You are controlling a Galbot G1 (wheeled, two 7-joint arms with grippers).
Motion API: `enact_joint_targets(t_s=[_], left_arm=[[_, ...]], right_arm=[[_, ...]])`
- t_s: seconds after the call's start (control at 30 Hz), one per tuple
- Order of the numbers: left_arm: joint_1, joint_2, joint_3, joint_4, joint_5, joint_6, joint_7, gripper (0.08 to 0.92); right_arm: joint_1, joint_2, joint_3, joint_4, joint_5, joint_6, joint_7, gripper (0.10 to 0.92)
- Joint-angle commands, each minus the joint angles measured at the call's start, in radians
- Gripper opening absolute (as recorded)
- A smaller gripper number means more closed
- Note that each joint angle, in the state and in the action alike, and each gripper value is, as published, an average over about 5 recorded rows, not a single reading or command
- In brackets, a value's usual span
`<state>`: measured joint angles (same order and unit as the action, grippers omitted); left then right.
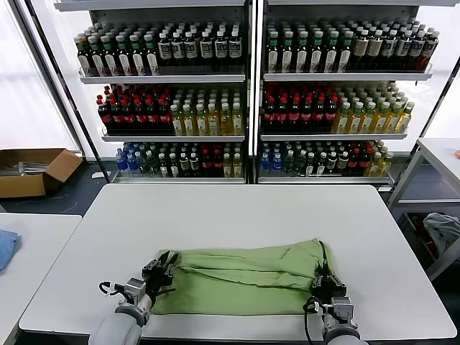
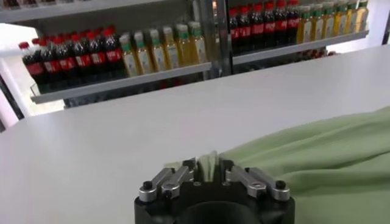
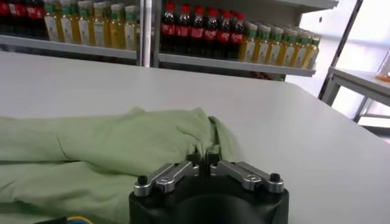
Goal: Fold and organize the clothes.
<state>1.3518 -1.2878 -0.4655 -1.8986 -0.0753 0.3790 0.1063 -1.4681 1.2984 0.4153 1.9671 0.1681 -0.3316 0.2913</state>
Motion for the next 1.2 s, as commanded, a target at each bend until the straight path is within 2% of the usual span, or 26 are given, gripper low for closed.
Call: enact_joint_targets(t_s=[0.03,0.27,0.43,0.53,0.63,1.03,1.2], left_arm=[[0.052,-0.007,-0.010,-0.184,0.040,0.015,-0.027,0.420],[0.093,-0.069,-0.061,-0.216,0.037,0.029,-0.067,0.619],[0.089,-0.114,-0.075,-0.154,-0.011,0.069,-0.099,0.763],[0.096,-0.131,-0.074,-0.112,-0.054,0.101,-0.116,0.812],[0.103,-0.144,-0.073,-0.091,-0.079,0.114,-0.124,0.821],[0.083,-0.170,-0.083,-0.015,-0.134,0.121,-0.115,0.811],[0.090,-0.173,-0.082,-0.005,-0.134,0.106,-0.102,0.689]], right_arm=[[-0.016,0.002,0.013,0.085,0.016,0.066,-0.001,0.368],[-0.044,-0.017,0.055,0.269,0.042,0.088,0.011,0.550],[-0.031,-0.028,0.035,0.292,0.037,0.081,0.017,0.697],[-0.020,-0.038,0.031,0.292,0.037,0.078,0.017,0.776],[-0.015,-0.049,0.035,0.290,0.041,0.076,0.017,0.815],[-0.016,-0.066,0.019,0.286,0.042,0.075,0.014,0.823],[-0.011,-0.066,0.019,0.283,0.043,0.075,0.014,0.823]])
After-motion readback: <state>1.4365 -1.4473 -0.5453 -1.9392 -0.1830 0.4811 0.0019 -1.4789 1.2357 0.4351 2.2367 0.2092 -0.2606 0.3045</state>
